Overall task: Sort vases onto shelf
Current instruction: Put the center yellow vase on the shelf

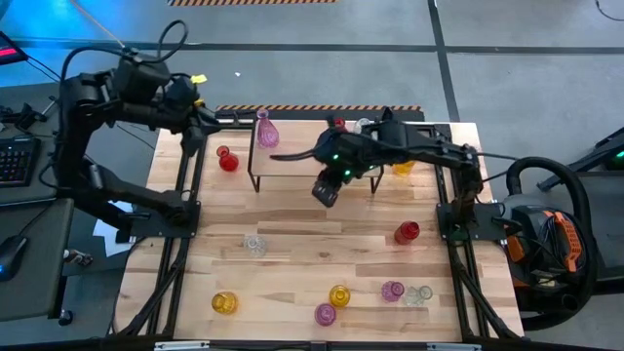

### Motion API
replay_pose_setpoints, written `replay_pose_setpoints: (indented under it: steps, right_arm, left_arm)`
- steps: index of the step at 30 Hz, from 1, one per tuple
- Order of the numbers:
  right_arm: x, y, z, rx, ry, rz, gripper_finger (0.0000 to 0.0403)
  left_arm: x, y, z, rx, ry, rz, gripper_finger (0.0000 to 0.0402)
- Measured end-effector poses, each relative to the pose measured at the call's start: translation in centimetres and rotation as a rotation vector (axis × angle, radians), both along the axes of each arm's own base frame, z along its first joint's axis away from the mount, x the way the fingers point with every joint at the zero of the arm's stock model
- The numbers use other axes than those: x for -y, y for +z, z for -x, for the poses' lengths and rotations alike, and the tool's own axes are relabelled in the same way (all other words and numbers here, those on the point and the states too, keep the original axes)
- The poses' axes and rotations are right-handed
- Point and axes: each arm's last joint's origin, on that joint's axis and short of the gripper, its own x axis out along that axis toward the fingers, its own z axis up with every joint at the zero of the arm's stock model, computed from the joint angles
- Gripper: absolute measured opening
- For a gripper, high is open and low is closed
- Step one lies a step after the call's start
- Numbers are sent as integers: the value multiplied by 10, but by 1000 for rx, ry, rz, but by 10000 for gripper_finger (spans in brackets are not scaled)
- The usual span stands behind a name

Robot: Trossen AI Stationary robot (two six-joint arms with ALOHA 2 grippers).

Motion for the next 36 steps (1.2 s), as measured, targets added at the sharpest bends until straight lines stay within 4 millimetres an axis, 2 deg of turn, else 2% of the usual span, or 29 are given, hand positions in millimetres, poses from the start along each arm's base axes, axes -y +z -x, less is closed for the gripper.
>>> replay_pose_setpoints:
  steps: [7,18,25,32,36]
  right_arm:
    - [-18,-17,-18,-23,19,-21,108]
    - [-69,-29,-7,-171,-16,-135,108]
    - [-96,-40,4,-309,-56,-151,108]
    - [-118,-45,9,-343,-10,-184,108]
    - [-128,-59,8,-416,27,-232,108]
  left_arm:
    - [11,4,14,47,-8,5,85]
    - [21,5,24,68,-51,-6,85]
    - [22,-16,20,-11,-70,32,85]
    - [21,-39,14,-96,-76,78,85]
    - [21,-48,11,-127,-84,91,85]
